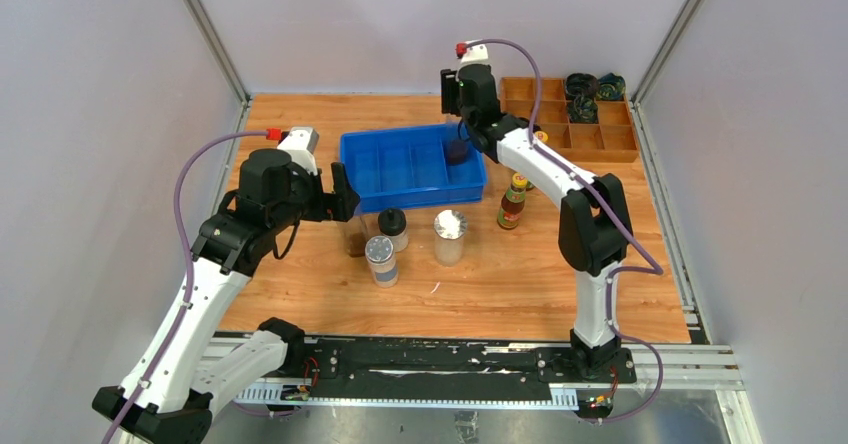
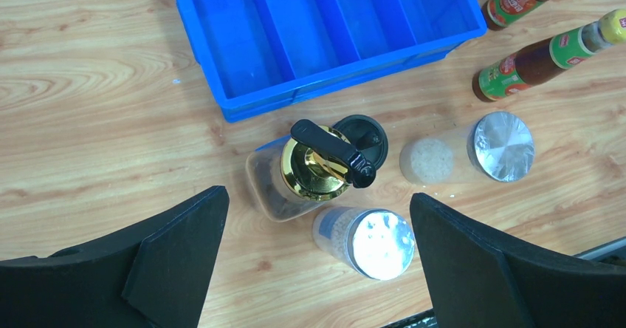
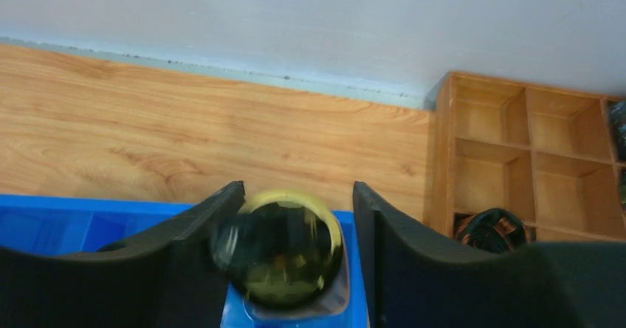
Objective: Organize the condiment bottles
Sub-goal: Place the bottle in the storage box.
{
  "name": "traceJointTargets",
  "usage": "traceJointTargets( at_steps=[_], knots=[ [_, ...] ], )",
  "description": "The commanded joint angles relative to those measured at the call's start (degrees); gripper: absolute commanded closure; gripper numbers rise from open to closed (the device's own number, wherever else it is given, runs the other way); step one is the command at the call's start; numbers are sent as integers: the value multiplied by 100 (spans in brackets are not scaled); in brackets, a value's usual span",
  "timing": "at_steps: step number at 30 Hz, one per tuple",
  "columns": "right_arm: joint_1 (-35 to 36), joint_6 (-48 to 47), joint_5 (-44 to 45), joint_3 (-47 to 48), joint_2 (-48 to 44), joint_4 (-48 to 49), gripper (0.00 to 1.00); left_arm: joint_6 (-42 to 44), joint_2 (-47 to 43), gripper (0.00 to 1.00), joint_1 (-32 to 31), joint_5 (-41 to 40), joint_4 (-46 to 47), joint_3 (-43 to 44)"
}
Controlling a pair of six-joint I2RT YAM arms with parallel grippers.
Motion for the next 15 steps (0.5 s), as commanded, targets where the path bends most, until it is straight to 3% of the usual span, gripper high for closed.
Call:
traceJointTargets(
  at_steps=[1, 4, 9, 15],
  knots=[
    [-58, 114, 216, -78, -179, 610, 26, 82, 30, 0, -37, 134, -27, 9],
    [-55, 88, 157, -262, -322, 728, 14, 100, 33, 0, -37, 157, -26, 1],
    [-23, 21, 145, -571, -767, 709, 6, 164, 60, 0, -37, 72, -69, 32],
    [49, -149, -9, -2075, -2639, 411, 0, 215, 196, 0, -37, -79, -104, 212]
  ],
)
